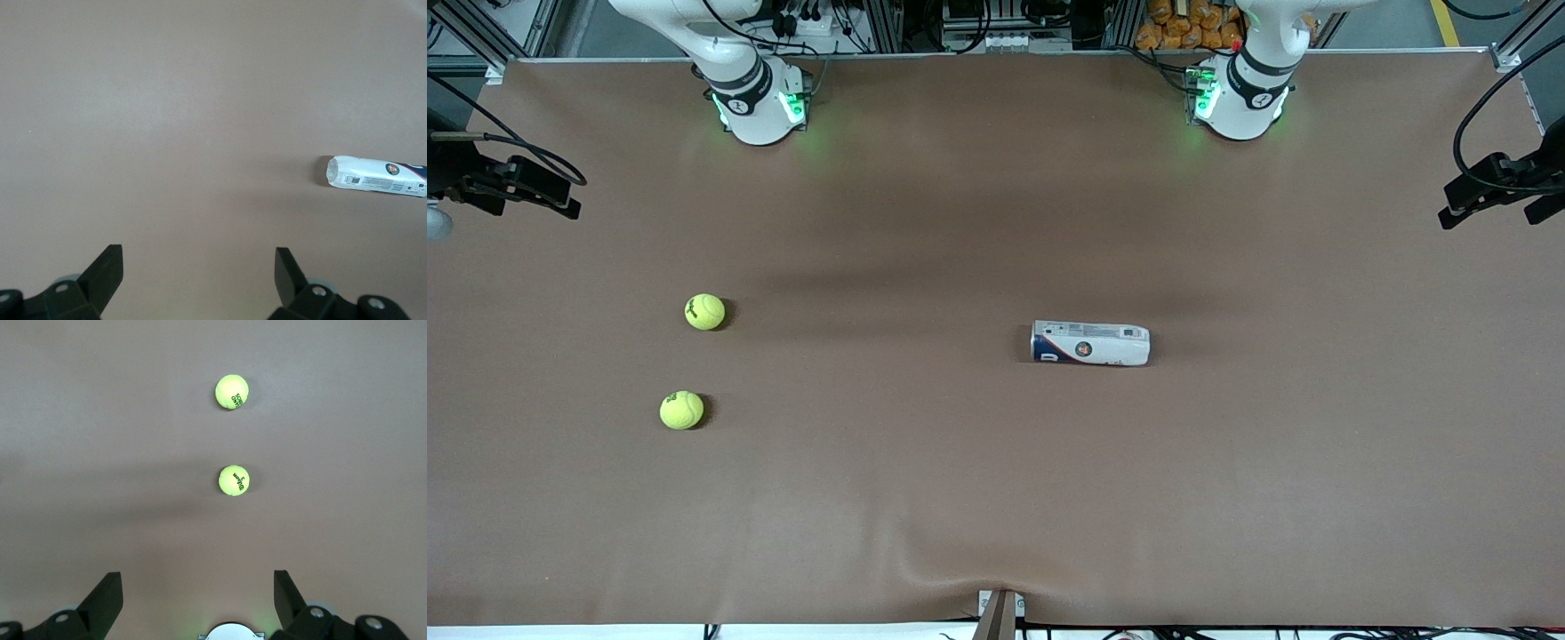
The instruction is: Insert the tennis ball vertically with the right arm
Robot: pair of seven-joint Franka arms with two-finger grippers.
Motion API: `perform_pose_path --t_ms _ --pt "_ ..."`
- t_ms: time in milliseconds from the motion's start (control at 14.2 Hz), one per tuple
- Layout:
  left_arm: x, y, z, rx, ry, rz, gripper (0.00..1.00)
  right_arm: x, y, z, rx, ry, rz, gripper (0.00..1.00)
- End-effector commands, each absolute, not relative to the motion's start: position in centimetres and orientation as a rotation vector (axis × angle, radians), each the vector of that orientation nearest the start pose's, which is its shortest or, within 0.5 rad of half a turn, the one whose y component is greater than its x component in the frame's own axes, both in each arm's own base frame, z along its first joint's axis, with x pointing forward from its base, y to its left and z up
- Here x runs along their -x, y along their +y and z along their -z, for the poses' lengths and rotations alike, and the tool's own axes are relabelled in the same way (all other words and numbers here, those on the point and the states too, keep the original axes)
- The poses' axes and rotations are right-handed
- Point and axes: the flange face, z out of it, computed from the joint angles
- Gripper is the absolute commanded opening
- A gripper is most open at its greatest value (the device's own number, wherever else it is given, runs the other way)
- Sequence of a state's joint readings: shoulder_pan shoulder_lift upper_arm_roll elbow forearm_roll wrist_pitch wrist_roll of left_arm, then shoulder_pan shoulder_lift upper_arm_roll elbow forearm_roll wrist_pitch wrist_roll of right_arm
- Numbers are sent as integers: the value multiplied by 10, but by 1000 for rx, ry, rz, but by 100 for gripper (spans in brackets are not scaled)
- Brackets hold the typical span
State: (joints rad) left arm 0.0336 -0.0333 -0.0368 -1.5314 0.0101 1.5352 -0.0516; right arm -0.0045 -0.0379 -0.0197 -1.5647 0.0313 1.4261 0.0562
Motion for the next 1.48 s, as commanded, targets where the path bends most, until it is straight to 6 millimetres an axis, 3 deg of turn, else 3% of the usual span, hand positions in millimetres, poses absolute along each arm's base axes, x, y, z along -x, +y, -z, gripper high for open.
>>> perform_pose_path --t_ms 0,424,636,777,918,989,1201,1271,1412 --pt "-536 -4 -662 3143 -72 36 100 -527 -10 -639 3121 110 -168 100" --pt "-541 -8 -656 3206 -84 17 100 -528 -10 -636 3120 112 -178 100" --pt "-545 -11 -635 3201 -96 -102 100 -528 -10 -634 3118 114 -185 100" --pt "-560 -15 -602 3193 -70 -229 100 -530 -9 -629 3118 112 -199 100" --pt "-563 -15 -594 3196 -60 -257 100 -534 -10 -617 3116 115 -235 100" --pt "-574 -19 -560 3184 -49 -361 100 -534 -12 -614 3115 120 -245 100" --pt "-581 -27 -548 3180 5 -408 100 -538 -12 -603 3115 120 -266 100" --pt "-582 -42 -543 3176 48 -421 100 -541 -11 -594 3114 118 -283 100" --pt "-590 -69 -514 3187 141 -507 100 -546 -15 -567 3114 130 -269 100"
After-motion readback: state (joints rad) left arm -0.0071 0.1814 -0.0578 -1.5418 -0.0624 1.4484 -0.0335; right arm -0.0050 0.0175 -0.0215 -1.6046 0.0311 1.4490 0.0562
